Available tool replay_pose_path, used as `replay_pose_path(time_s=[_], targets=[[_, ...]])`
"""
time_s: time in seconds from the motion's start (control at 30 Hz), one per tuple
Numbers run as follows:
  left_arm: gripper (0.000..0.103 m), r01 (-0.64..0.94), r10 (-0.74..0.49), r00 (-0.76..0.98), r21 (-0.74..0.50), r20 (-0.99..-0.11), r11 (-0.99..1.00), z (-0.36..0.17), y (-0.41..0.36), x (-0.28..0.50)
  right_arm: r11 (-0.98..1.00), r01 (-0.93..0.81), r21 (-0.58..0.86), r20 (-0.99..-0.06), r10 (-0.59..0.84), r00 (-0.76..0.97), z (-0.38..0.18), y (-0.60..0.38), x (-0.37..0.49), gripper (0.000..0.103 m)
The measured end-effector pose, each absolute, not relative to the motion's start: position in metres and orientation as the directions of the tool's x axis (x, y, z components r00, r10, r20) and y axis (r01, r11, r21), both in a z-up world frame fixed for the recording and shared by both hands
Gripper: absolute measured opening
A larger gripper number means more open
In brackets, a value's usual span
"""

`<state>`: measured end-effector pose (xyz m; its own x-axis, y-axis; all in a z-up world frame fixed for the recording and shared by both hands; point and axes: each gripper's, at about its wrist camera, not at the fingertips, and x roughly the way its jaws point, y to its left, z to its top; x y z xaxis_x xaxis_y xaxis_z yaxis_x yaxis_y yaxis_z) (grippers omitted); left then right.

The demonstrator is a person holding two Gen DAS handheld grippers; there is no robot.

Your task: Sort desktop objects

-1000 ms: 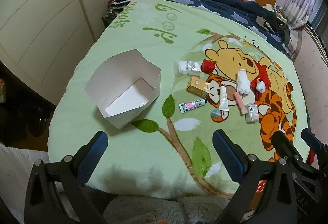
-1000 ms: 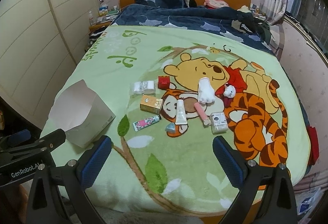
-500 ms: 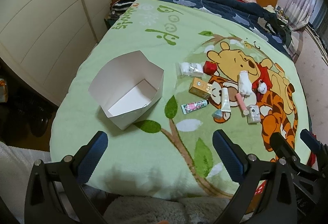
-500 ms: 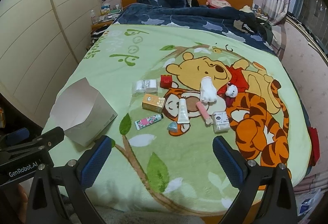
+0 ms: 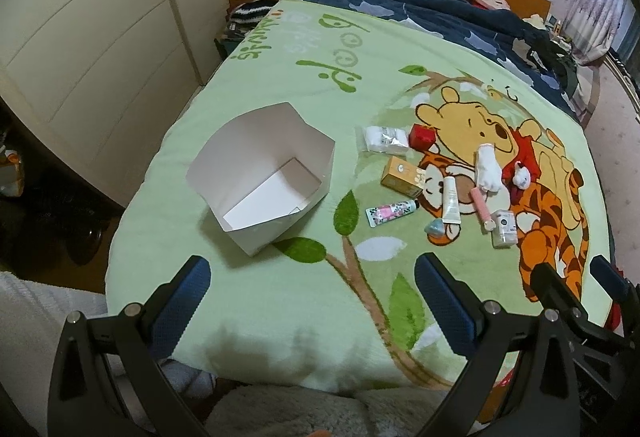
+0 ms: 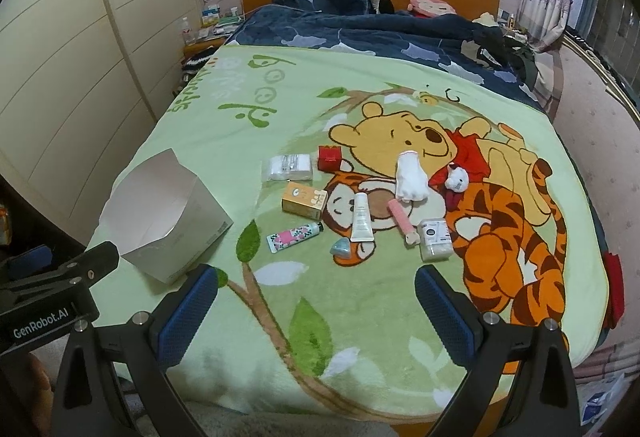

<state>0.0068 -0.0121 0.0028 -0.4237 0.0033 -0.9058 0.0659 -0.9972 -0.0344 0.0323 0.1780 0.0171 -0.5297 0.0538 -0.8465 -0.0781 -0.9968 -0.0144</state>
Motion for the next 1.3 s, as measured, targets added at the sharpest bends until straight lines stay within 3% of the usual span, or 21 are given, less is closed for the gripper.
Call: replay_pose_path(time_s=[1.3], targets=[[0.103,0.042,-0.055,-0.418,0.041,-0.907,-0.998,0.0,-0.002,0.0,-0.994,-0.112,-0.003,-0.841,0.063,-0.537,0.02,0.188,0.028,0.101]])
